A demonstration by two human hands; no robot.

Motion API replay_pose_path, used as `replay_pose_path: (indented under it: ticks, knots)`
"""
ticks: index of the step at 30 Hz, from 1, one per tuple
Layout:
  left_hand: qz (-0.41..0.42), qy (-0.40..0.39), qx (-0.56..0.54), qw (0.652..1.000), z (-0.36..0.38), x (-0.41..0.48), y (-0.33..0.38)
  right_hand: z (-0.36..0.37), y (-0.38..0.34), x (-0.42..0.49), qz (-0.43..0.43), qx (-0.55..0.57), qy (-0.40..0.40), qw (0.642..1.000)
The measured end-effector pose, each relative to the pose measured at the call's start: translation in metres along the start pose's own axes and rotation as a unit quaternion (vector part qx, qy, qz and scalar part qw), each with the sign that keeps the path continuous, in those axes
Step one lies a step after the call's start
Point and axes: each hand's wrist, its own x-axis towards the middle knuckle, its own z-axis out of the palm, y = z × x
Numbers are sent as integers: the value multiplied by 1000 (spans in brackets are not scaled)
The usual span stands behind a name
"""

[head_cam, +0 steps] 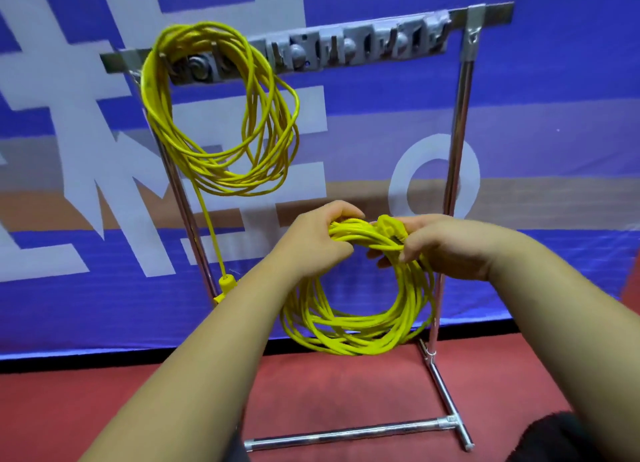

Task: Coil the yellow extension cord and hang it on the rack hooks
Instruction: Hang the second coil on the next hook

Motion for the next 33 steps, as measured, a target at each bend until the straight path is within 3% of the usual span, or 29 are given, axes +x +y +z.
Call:
replay_pose_path:
  ticks: [4, 11, 17, 23, 27, 33]
  knots:
    - [50, -37, 23, 998, -14, 2, 27, -4, -34, -9, 34, 15, -31, 999]
    - [63, -39, 2, 997, -17, -9, 41, -4, -48, -22, 61, -37, 24, 997]
    - [71, -46, -13, 996, -19, -12, 48, 1, -62, -31, 48, 8, 22, 999]
    - [63, -47, -20, 997, -7, -5, 60, 20, -55, -16, 35, -161, 69, 984]
    - [35, 9, -61, 997, -8, 1, 60, 22, -63, -12, 1, -212, 161, 964]
    - [11, 91, -126, 988, -22, 20, 70, -11, -69, -28, 18, -326, 178, 928]
